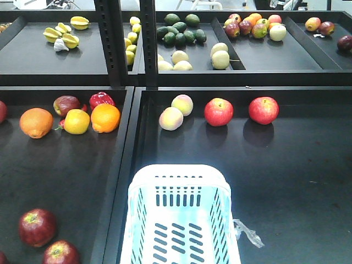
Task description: Pick three apples into basket with both arms
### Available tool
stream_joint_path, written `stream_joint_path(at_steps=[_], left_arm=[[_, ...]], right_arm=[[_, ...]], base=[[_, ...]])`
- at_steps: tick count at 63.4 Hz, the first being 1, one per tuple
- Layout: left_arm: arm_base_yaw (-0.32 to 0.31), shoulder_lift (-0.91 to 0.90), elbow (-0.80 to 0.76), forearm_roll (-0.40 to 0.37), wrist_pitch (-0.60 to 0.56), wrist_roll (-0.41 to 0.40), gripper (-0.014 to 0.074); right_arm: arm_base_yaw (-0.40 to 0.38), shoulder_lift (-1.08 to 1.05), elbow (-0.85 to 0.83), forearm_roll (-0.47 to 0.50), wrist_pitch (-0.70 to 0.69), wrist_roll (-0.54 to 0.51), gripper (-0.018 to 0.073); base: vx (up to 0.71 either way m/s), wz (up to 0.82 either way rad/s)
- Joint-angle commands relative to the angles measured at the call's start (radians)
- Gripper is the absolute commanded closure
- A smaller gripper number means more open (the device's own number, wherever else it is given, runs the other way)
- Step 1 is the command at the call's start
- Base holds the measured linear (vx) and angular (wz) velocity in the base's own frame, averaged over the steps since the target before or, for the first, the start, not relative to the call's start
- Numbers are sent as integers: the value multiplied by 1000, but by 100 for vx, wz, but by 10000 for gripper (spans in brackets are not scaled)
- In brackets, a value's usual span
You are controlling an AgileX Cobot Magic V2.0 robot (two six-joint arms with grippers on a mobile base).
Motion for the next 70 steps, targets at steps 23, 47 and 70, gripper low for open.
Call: stream_joint_path(at_steps=[23, 47, 70], left_arm=[[-1, -14, 22, -4, -78, -7, 603], [-1, -14, 22, -4, -78, -7, 603], [-1, -14, 13, -3, -117, -7, 603]], right_arm=[[-6, -10, 13, -1, -75, 1, 568], [-6, -10, 13, -1, -75, 1, 568], [-6, -10, 13, -1, -75, 1, 568]], base=[[0, 0], [0, 0], [0, 0]])
